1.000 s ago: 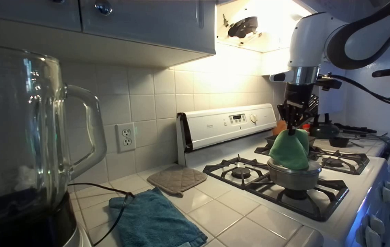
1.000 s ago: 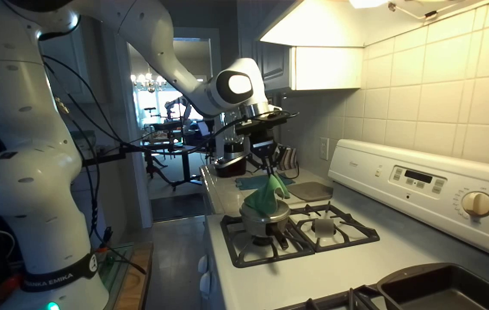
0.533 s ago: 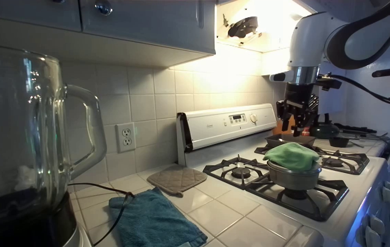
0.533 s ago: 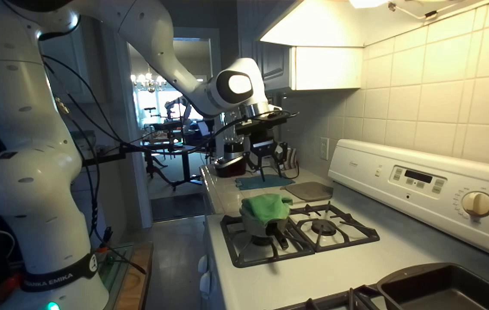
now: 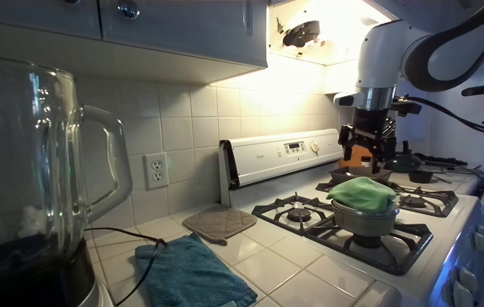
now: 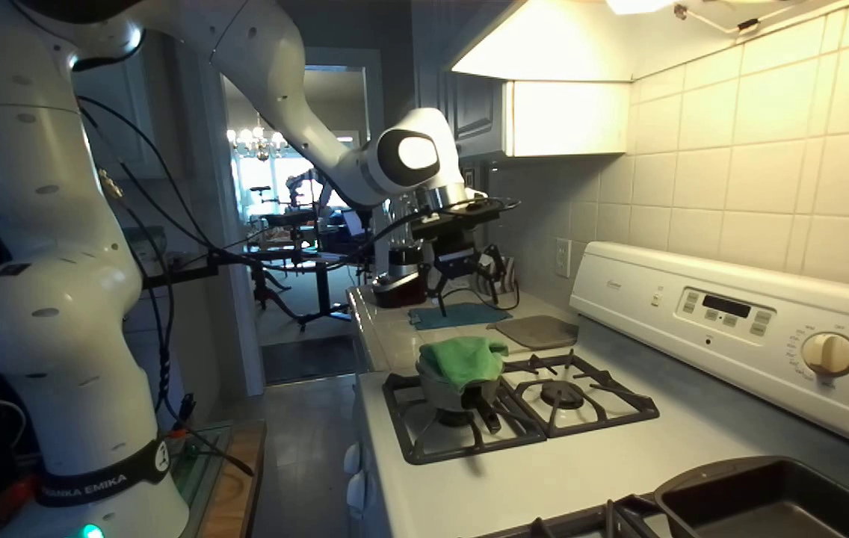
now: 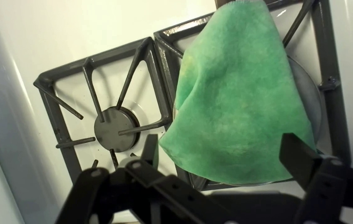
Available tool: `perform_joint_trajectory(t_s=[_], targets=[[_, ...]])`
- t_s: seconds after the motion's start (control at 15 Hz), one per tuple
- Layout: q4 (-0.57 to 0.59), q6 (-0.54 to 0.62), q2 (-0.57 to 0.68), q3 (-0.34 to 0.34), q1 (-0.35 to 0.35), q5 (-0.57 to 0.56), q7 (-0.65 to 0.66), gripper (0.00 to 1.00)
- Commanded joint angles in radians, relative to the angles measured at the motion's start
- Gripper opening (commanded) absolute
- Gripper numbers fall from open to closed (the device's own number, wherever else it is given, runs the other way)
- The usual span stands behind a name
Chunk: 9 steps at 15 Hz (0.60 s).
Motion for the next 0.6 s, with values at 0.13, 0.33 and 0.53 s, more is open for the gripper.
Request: perform_joint_trajectory(t_s=[0.13,0.33,0.53], targets=[[0.007,0.017,0.069,0.001,-0.003,-0.030,-0.043,1.00],[0.012,0.022,0.096,0.003,-0.004,-0.028,-0.061,1.00],[0.014,0.032,0.118,0.005,-0.004,-0.022,-0.073,1.00]])
